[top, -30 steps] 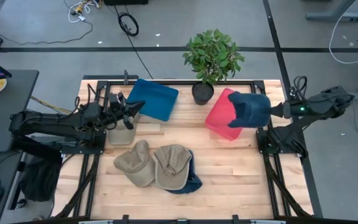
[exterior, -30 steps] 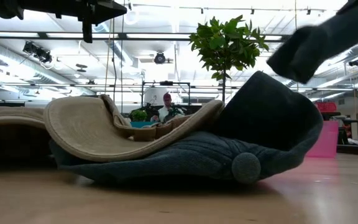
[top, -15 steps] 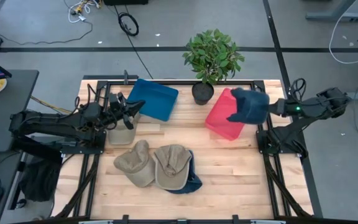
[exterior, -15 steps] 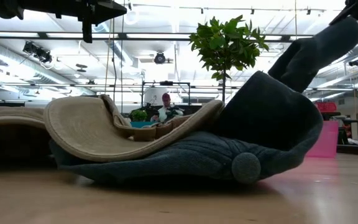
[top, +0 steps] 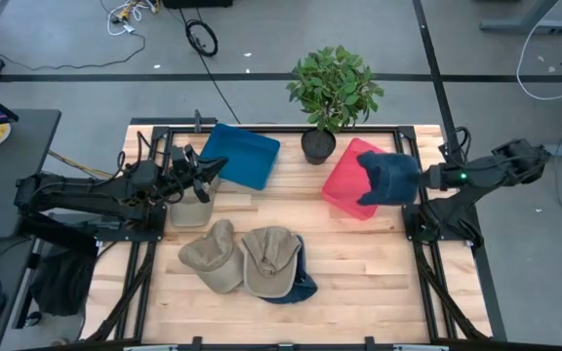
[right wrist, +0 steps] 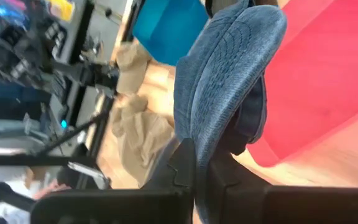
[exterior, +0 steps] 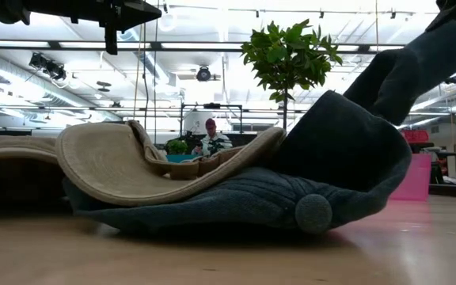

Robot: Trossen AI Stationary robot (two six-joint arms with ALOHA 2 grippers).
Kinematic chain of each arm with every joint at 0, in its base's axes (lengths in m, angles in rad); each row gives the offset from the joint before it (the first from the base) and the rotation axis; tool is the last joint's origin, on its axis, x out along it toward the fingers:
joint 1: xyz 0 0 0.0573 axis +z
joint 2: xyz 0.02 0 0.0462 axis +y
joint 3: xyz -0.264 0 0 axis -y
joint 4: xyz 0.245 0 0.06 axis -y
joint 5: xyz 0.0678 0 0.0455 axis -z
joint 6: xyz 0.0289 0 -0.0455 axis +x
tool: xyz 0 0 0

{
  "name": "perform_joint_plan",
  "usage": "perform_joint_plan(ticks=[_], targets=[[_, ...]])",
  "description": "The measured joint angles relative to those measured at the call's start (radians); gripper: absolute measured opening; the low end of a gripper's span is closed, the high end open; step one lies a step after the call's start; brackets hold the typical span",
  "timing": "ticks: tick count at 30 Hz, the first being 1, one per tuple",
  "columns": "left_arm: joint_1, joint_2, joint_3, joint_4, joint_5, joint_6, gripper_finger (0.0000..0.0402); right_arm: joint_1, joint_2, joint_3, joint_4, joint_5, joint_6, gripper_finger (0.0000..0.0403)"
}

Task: Pick & Place hat
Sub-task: Put the right blue cap into the red bin

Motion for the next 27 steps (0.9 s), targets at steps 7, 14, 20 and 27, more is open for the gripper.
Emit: perform_joint_plan(ticks=[7,14,20,27], targets=[[0.0,0.0,0.001,0.0,0.0,0.001,0.0007,0.0,0.009,0.018,-0.002,0.006,-0.06,0.001],[0.0,0.0,0.001,-0.003,0.0,0.001,0.0007,0.0,0.06,0.033,0.142,-0.066,-0.196,0.001],[0.0,0.0,0.001,-0.003,0.0,0.001,0.0007,-0.001,0.097,0.033,0.184,-0.151,-0.284,0.001],[0.0,0.0,0.001,-0.003,-0.002,0.002,0.0007,-0.073,0.199,0.091,0.298,-0.218,-0.493,0.001]])
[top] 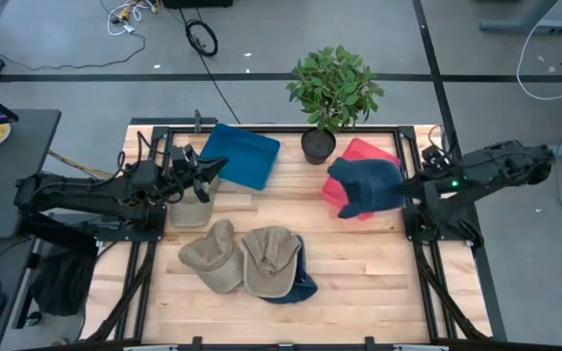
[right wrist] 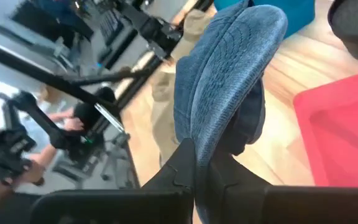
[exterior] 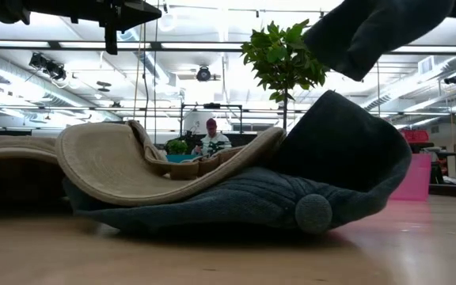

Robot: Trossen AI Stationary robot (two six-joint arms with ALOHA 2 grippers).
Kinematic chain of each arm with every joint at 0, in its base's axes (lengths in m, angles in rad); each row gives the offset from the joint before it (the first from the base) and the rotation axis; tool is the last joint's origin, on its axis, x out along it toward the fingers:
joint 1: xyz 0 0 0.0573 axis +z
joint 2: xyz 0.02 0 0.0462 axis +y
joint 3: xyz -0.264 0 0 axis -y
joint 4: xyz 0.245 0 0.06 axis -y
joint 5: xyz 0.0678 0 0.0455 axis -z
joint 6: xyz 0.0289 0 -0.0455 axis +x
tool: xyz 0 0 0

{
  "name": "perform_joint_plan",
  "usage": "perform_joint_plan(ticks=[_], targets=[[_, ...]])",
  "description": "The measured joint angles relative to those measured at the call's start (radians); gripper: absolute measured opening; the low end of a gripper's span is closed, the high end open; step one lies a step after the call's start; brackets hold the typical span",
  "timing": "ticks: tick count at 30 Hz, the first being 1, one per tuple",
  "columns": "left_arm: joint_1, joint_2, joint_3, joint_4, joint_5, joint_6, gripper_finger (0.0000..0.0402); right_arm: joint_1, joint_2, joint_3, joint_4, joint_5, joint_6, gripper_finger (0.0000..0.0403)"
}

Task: Pick & Place hat
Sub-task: Put the right blue cap into the red bin

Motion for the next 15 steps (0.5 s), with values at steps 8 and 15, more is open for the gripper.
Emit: perform_joint_plan(ticks=[8,15], targets=[[0.0,0.0,0.0,0.0,0.0,0.0,0.0007,-0.226,0.195,0.207,-0.095,-0.23,-0.309,0.001],[0.0,0.0,0.0,0.0,0.0,0.0,0.0007,-0.473,0.311,0.316,-0.366,-0.462,-0.53,0.001]])
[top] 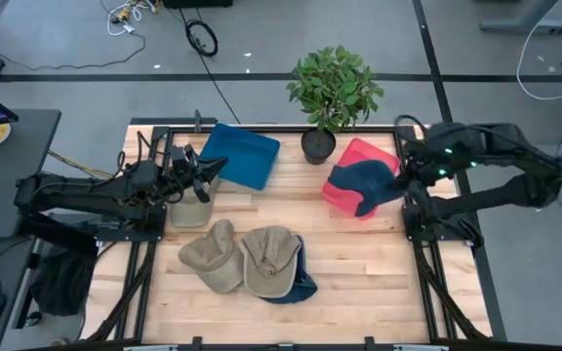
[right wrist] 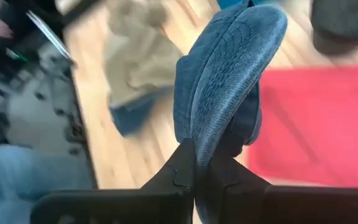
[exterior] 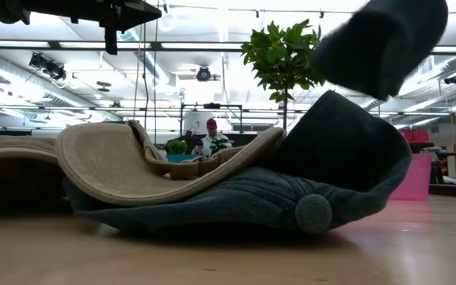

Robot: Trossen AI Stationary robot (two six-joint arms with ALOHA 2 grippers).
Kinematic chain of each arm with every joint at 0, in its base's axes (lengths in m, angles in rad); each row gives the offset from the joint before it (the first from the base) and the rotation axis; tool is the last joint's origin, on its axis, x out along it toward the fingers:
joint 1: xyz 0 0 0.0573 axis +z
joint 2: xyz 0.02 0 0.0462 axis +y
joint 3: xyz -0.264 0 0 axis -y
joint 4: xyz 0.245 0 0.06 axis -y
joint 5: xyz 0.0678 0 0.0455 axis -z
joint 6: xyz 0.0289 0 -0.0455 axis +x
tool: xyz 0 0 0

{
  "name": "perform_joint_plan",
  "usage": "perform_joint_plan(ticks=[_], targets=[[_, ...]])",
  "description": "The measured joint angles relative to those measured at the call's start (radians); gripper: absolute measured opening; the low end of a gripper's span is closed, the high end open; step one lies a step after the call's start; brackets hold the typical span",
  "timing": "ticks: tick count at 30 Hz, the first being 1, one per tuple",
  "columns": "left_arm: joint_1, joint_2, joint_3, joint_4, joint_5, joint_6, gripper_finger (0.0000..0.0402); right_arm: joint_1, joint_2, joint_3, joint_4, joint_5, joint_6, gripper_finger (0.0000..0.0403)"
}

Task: Pick & Place hat
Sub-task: Put the right blue cap into the red bin

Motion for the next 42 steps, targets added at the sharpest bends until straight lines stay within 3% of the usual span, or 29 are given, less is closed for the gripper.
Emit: perform_joint_plan(ticks=[5,9,14,25,42], targets=[[0.0,0.0,0.0,-0.002,0.0,0.0,0.0007,-0.159,0.077,0.0,-0.023,-0.116,-0.189,0.001],[0.0,0.0,0.0,-0.016,0.0,-0.001,0.0007,-0.28,0.133,0.0,-0.052,-0.115,-0.339,0.001],[0.0,0.0,0.0,-0.016,0.0,-0.001,0.0007,-0.433,0.147,0.0,-0.1,-0.134,-0.469,0.001],[0.0,0.0,-0.001,-0.016,0.0,0.0,0.0007,-0.728,0.195,0.0,-0.155,-0.287,-0.692,0.001],[-0.001,0.0,-0.001,-0.016,0.001,-0.002,0.0007,-0.903,0.316,0.0,-0.179,-0.33,-0.864,0.001]])
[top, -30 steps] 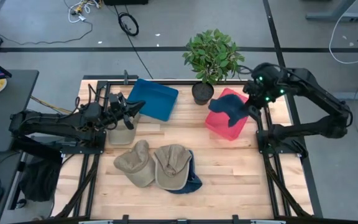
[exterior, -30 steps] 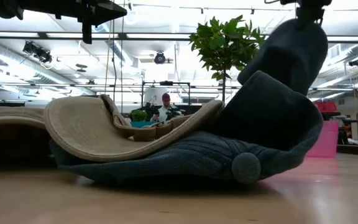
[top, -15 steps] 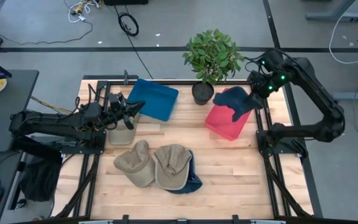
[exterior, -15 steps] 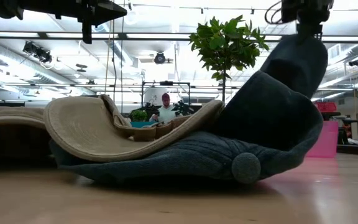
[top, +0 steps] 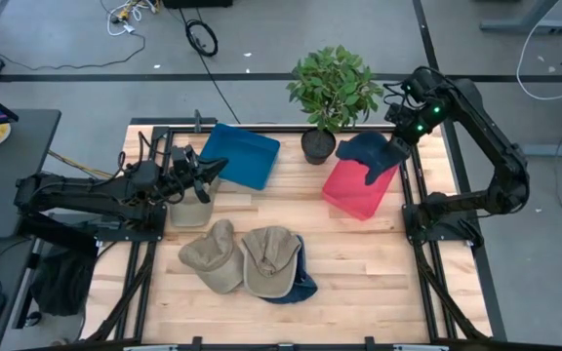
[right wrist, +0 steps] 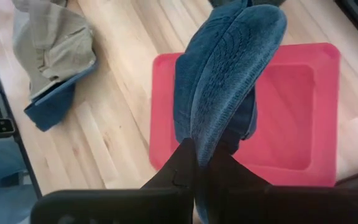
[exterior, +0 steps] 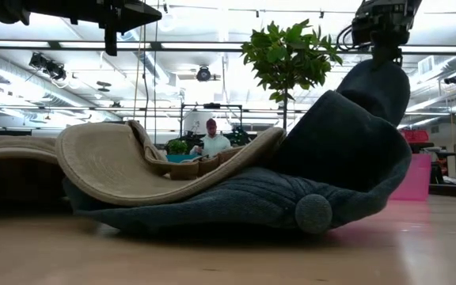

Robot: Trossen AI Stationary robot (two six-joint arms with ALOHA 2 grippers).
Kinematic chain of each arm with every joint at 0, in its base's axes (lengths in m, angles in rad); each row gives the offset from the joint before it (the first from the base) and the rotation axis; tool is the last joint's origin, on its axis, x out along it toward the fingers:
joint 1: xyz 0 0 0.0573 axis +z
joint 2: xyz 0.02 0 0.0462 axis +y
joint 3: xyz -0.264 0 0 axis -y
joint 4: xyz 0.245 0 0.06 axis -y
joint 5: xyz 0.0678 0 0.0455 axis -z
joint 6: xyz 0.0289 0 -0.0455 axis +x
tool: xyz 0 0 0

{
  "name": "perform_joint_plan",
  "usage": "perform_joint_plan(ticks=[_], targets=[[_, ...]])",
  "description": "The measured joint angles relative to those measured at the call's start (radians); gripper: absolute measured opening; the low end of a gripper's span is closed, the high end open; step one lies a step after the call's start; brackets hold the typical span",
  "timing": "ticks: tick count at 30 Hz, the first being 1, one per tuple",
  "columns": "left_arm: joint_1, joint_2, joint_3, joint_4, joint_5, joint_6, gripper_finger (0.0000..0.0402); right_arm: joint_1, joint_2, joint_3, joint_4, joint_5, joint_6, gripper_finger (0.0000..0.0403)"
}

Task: Pick & Place hat
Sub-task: Put the right blue cap into the red bin

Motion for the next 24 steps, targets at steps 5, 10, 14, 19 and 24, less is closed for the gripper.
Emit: perform_joint_plan(ticks=[5,10,14,19,24], targets=[[0.0,0.0,0.0,0.0,0.0,0.0,0.0007,-0.036,0.018,0.0,0.0,0.015,-0.012,0.001],[0.0,0.0,0.0,0.0,0.0,0.001,0.0007,-0.052,0.051,0.0,0.0,0.016,-0.012,0.001],[0.0,0.0,0.0,0.0,0.0,0.001,0.0007,-0.054,0.076,0.0,0.0,0.015,-0.012,0.001],[0.0,0.0,0.0,0.0,0.0,0.002,0.0007,-0.059,0.105,0.0,0.0,0.015,-0.021,0.001],[0.0,0.0,0.0,0.0,0.0,0.002,0.0007,-0.074,0.131,0.0,0.0,0.015,-0.018,0.001]])
